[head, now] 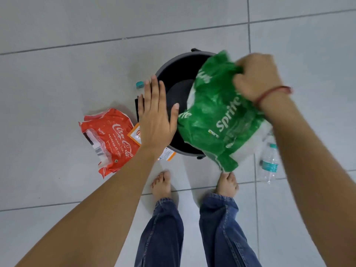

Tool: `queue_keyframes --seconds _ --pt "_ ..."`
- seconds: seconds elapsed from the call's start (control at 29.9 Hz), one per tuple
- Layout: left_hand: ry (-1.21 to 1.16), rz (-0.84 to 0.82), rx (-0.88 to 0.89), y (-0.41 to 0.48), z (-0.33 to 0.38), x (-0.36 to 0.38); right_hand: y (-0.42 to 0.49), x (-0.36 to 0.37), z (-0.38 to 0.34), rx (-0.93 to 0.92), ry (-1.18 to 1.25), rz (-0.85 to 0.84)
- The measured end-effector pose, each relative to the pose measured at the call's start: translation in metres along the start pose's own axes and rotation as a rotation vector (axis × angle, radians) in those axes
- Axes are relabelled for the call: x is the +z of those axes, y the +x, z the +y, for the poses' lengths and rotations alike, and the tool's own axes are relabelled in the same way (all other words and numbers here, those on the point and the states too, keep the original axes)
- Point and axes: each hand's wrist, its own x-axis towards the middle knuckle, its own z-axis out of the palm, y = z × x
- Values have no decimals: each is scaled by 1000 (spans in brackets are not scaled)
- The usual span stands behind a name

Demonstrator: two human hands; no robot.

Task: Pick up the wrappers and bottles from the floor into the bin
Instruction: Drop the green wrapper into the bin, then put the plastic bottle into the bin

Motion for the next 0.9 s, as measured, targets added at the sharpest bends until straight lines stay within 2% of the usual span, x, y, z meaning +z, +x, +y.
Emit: queue_keyframes --seconds 0.17,0.27,0.43,0.57,0.6,0.63,0.67,0.73,0.77,0.8,0.83,0.87,0.9 --pt "103 -5 -20 0 1 3 26 82 -41 -172 -213 148" --pt "109 4 -23 -1 3 3 32 120 -50 -299 -264 156" --pt "114 26 -10 -2 3 5 38 155 -28 -304 -209 8" --pt "131 29 -6 -2 2 5 33 156 -20 -214 -236 -356" --pt "134 26 -7 -2 2 5 29 149 -19 -214 -221 -382" --pt "140 21 -8 -2 3 4 22 139 -17 -244 -162 -337" --pt "146 16 -9 -2 3 4 15 128 -15 -310 -58 -204" --pt "143 15 -5 -2 5 3 -4 99 -1 -414 171 280" --pt "138 19 -5 -2 4 4 -12 88 14 -399 251 546" --pt "136 24 -5 -2 4 4 -19 82 34 -316 300 756" --pt "140 30 -5 -2 3 5 -26 81 59 -163 324 872" --pt "148 33 -6 -1 3 5 -33 87 86 45 339 887" --pt "157 35 -6 -2 3 5 -40 99 112 286 347 800"
